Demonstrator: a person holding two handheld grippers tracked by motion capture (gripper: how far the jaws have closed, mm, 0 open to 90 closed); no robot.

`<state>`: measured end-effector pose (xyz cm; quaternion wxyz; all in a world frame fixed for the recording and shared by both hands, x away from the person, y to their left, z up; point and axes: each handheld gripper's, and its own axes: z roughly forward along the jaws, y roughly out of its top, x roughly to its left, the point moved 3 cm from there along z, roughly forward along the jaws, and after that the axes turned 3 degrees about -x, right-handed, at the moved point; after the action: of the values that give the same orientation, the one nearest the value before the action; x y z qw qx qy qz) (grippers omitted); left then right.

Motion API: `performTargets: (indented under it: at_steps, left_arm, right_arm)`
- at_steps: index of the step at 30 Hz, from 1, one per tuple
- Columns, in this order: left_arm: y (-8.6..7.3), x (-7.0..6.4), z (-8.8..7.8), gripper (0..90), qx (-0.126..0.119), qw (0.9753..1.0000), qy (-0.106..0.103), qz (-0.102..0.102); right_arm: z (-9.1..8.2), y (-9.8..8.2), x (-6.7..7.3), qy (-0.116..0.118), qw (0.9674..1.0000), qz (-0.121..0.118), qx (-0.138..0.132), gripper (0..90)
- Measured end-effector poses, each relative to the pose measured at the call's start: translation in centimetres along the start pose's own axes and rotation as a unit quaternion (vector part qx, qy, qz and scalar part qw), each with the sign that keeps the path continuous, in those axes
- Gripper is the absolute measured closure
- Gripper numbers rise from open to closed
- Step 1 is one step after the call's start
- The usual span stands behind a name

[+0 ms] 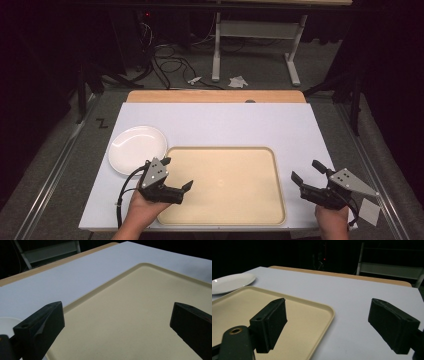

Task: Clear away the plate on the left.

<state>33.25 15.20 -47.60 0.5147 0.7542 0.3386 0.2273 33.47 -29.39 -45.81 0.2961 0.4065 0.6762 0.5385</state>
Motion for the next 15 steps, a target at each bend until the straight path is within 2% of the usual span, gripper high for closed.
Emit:
performTargets:
  at_steps: [3, 6, 9, 11, 13, 15]
  left_arm:
    - [0.0, 0.2, -0.3, 0.0, -0.001, 0.9999, 0.012, 0.001]
    - [-0.2, 0.5, -0.6, 0.0, 0.001, 0.9997, 0.025, 0.008]
    - [-0.2, 1.0, -0.8, 0.0, 0.0, 0.9994, 0.031, 0.013]
    - [-0.3, 1.3, -1.2, 0.0, -0.007, 0.9991, 0.041, 0.005]
    - [-0.5, 1.7, -1.7, 0.0, -0.015, 0.9985, 0.051, -0.012]
    - [-0.5, 2.2, -2.1, 0.0, -0.025, 0.9979, 0.056, -0.021]
  right_arm:
    - [-0.4, -0.1, -0.4, -0.002, 0.9999, 0.013, -0.007, 16.2]
    - [-0.5, -0.1, -0.5, -0.008, 0.9999, 0.006, -0.004, 16.2]
    - [-0.7, 0.2, -0.8, -0.007, 0.9998, 0.004, -0.016, 16.2]
    - [-0.7, 0.0, -0.9, -0.01, 0.9998, 0.009, -0.013, 16.2]
    - [-0.7, -0.3, -1.1, -0.015, 0.9996, 0.02, -0.01, 16.2]
    - [-0.8, -0.6, -1.2, -0.016, 0.9997, 0.02, -0.005, 16.2]
